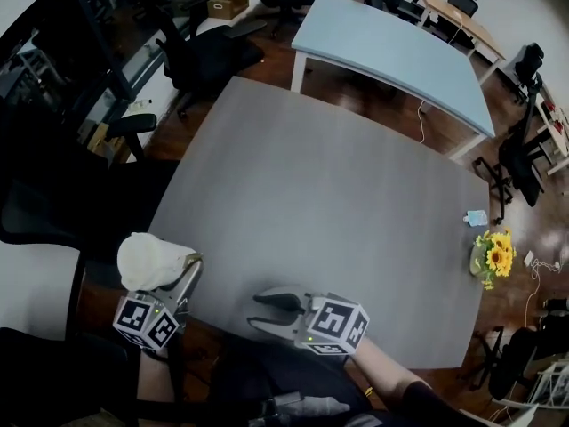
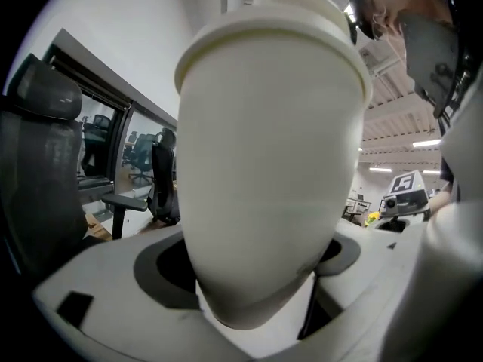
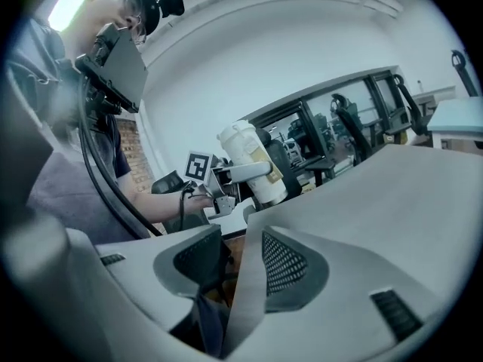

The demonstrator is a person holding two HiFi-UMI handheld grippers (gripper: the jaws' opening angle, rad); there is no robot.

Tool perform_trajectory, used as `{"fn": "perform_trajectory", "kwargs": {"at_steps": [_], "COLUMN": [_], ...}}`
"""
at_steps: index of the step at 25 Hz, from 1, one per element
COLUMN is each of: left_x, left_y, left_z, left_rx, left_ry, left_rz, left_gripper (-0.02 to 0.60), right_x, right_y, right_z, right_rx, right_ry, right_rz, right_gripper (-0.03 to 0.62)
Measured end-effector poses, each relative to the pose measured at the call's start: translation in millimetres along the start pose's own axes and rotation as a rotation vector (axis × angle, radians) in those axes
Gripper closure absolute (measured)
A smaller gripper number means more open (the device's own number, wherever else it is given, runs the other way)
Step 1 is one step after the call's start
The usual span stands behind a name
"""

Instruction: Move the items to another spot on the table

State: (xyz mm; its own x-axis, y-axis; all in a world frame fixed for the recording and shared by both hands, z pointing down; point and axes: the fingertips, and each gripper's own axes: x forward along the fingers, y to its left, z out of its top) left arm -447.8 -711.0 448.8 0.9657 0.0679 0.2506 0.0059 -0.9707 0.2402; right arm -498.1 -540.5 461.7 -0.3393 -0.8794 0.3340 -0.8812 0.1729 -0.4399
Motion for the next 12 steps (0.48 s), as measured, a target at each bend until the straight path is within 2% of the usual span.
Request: {"fn": "perform_trajectory", "kwargs": {"at_steps": [4,9,12], "left_x": [18,36,45], "left_y": [35,85,106], "left_z": [-15,-42,-61], "left_rx": [0.051,-0.008,0.009], "left_ry": [0.026,0.022,0.045], "left_rz": [0.033,0.138,0.220], "left_gripper": [0.158,0.158,0.158], "right_x": [8,11,12], "right_y": [-13,-28,-34], "right_z": [-2,-17,-20], "right_rx": [0.104,0.191,0.224], "right_ry": [0.008,0.039,0.034], "right_rz": [-0.015,-0.049,-0.049], "right_gripper": [0.439,0.439,0.439]}}
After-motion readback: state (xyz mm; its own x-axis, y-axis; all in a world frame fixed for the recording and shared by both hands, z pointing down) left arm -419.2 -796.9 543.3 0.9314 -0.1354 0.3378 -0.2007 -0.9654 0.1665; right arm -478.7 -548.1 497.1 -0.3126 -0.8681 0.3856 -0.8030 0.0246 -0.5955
